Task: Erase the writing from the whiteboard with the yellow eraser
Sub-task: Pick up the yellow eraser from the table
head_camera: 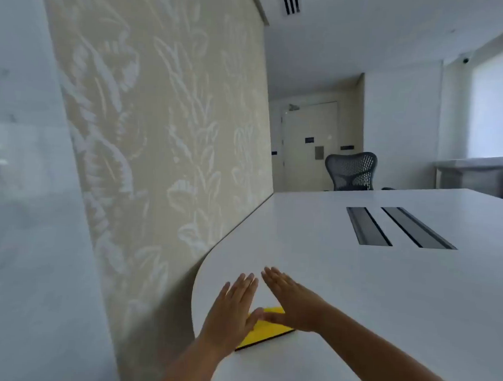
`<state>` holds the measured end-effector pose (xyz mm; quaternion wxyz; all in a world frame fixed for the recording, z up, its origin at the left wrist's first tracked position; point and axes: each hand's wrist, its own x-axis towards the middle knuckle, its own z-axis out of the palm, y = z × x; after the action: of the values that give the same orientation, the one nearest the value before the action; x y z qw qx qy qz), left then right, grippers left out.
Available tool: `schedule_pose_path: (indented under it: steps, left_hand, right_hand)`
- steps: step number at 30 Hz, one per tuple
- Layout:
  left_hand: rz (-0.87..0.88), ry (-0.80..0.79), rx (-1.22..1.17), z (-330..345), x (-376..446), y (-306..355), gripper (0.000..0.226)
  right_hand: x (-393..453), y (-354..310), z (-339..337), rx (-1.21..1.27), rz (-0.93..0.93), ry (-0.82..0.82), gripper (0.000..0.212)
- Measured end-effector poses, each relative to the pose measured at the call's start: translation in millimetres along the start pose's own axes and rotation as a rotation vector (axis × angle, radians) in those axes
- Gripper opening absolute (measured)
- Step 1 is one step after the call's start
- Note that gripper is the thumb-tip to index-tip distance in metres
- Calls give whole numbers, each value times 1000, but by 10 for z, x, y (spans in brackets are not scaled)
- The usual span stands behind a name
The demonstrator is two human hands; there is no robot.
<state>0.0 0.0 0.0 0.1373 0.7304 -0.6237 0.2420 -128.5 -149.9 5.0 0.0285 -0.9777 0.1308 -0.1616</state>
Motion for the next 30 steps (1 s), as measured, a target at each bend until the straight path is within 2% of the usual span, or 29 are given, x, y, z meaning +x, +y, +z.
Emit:
schedule_pose_path:
  steps: [4,6,9,15,19,21,25,30]
  left_hand:
    - [-73,-47,-53,445,-223,130,65]
    - [-49,-94,-89,519,-304,157,60]
    - [-86,-7,-81,569,-277,156,65]
    - [-168,26,-120,616,-286,122,60]
    - [-194,-17,-134,663,-329,92,61]
    - [-195,1,-118,698,-347,64,66]
    - [-216,-70,-70,686,-323,78,76]
    - [-87,-33,47,484,-309,87,79]
  right_hand:
    - [-170,-53,375,27,4,-161,101]
    - [-222,-42,551,122,73,-114,96]
    - [-256,-43,611,213,138,-15,83]
    - [-261,-45,649,192,133,37,76]
    - [-262,-42,641,161,126,126,68]
    - [-271,-56,632,136,123,132,69]
    - [-290,-60,622,106,110,126,70]
    - [-284,-87,575,139,26,88,70]
